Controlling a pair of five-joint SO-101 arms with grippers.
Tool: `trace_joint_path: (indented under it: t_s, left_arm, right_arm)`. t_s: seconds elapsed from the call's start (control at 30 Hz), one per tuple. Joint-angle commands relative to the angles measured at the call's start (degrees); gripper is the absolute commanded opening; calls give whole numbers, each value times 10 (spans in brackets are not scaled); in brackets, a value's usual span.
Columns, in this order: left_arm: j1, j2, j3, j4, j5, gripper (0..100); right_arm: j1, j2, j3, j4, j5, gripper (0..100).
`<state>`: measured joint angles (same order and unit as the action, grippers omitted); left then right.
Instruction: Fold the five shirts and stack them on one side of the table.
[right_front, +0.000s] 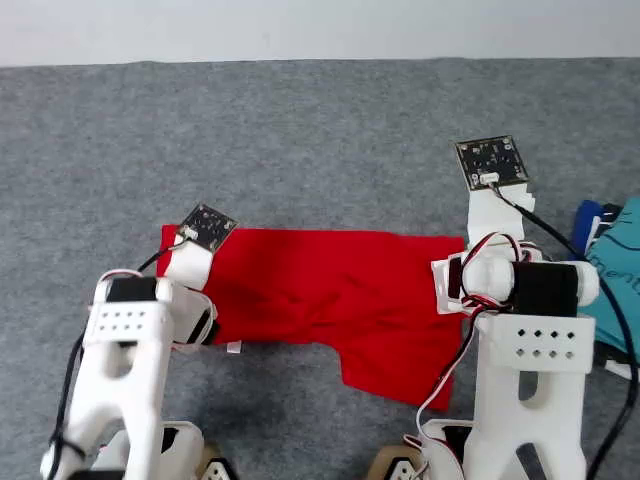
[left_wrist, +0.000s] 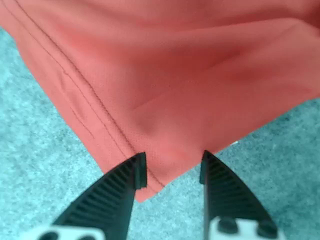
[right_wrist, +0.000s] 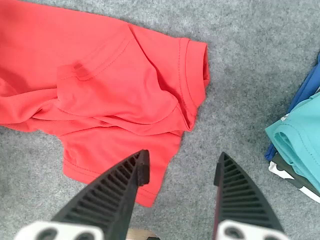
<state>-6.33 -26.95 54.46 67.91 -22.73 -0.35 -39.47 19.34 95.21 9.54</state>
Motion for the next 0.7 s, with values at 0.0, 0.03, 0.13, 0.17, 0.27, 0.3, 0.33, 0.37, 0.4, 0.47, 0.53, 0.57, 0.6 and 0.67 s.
trace_joint_path:
  t_s: [0.0, 0.03, 0.13, 0.17, 0.27, 0.3, 0.33, 0.37, 0.4, 0.47, 0.53, 0.57, 0.6, 0.67]
  left_arm:
    - [4, 84, -75, 18, 27, 184]
    - [4, 106, -100, 34, 34, 184]
    - [4, 157, -164, 87, 45, 171]
    - [4, 164, -174, 97, 45, 164]
    - [4, 165, -178, 104, 45, 160]
    - [4, 165, -178, 104, 45, 160]
    - [4, 170, -178, 104, 45, 160]
    - [4, 171, -177, 104, 45, 160]
    - [3, 171, -174, 101, 45, 161]
    - [3, 171, -169, 95, 40, 162]
    - [-4, 171, -162, 83, 34, 163]
    - [-11, 171, -157, 73, 22, 163]
    - [-18, 171, -155, 68, 11, 163]
    - [-40, 172, -153, 63, -7, 163]
  right_arm:
    - [4, -10, -26, 2, -5, 213]
    - [4, -10, -26, 2, -4, 213]
    - [4, -12, -26, 4, -4, 213]
    - [4, -13, -26, 4, -4, 213]
    - [6, -13, -28, 13, -4, 213]
    - [6, -13, -28, 16, 4, 213]
    - [6, -13, -28, 20, 14, 213]
    - [7, -13, -29, 24, 25, 213]
    - [8, -13, -29, 25, 32, 213]
    - [8, -13, -29, 30, 39, 213]
    - [8, -13, -30, 30, 39, 213]
    - [7, -13, -30, 30, 39, 213]
    - [7, -13, -30, 29, 39, 213]
    - [7, -13, -30, 29, 39, 213]
